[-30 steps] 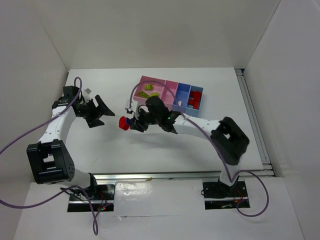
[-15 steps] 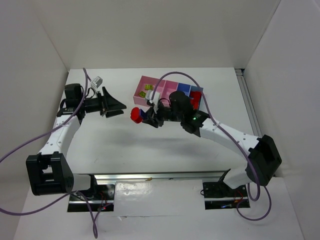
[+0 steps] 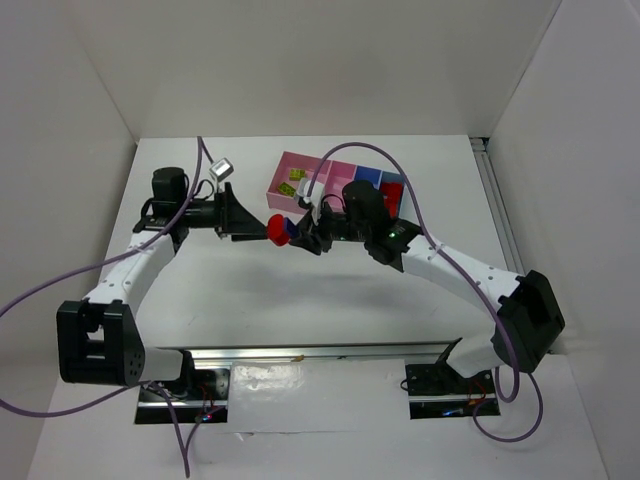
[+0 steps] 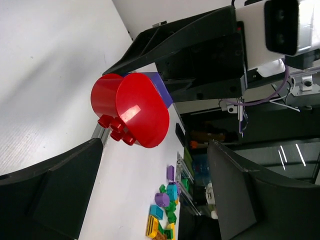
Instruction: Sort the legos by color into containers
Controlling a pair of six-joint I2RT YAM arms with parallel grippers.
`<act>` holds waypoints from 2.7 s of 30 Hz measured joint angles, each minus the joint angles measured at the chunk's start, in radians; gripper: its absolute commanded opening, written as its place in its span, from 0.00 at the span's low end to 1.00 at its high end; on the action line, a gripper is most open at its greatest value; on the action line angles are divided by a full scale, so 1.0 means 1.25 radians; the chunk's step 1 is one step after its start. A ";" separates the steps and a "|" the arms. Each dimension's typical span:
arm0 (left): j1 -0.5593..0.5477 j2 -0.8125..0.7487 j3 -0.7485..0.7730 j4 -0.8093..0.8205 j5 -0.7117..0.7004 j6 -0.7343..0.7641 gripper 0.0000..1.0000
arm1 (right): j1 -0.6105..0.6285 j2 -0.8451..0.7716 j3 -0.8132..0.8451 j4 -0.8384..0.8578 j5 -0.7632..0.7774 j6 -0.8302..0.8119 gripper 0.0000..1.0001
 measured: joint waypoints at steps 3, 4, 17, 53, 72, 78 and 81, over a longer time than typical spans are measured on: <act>-0.016 0.018 0.000 -0.004 -0.002 0.007 0.96 | 0.000 0.000 0.000 -0.002 -0.002 0.000 0.16; -0.018 0.020 0.000 -0.004 -0.003 0.008 0.96 | 0.000 0.000 0.000 -0.002 -0.003 0.000 0.16; -0.027 0.063 -0.074 0.173 -0.011 -0.119 0.89 | 0.000 -0.008 0.000 -0.002 -0.005 0.000 0.16; -0.095 0.338 -0.174 1.057 -0.019 -0.995 0.70 | -0.017 -0.006 -0.002 -0.076 0.027 -0.021 0.16; -0.088 0.339 -0.111 1.056 -0.061 -0.997 0.70 | -0.005 -0.006 -0.112 0.233 -0.002 0.118 0.16; -0.081 0.339 -0.107 1.056 -0.063 -0.998 0.70 | -0.005 -0.006 -0.126 0.279 0.006 0.138 0.16; -0.081 0.339 -0.107 1.056 -0.062 -0.997 0.75 | -0.005 -0.006 -0.139 0.302 0.018 0.146 0.16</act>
